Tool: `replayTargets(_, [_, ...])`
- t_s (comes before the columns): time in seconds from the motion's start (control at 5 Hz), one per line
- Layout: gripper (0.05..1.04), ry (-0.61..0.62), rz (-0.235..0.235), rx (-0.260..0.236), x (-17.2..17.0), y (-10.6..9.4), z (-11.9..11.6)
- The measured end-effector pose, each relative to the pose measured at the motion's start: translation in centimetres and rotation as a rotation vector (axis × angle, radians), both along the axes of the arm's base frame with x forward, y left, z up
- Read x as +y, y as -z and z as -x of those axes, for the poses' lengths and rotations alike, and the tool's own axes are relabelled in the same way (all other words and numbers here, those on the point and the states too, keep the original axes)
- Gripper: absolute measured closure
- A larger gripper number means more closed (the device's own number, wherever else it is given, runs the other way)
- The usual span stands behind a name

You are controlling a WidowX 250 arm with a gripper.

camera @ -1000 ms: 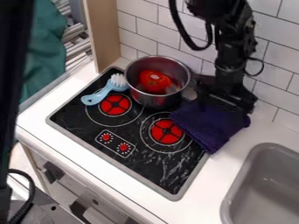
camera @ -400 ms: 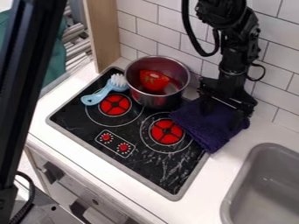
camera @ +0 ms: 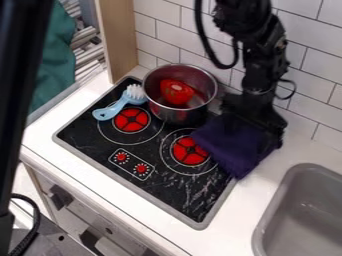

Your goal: Move the purple cloth on the bottom right side of the stove

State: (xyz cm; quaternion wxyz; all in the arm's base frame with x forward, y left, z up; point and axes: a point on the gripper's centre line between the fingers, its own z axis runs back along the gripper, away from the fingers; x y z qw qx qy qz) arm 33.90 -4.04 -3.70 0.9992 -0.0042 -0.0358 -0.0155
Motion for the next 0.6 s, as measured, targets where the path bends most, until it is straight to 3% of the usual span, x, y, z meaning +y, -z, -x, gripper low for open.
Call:
replayTargets(0.4, [0.079, -0.105, 0.031, 0.001, 2.0, -0.2, 4.2])
replayTargets(0.6, [0.079, -0.126, 0.032, 0.014, 2.7, -0.2, 5.2])
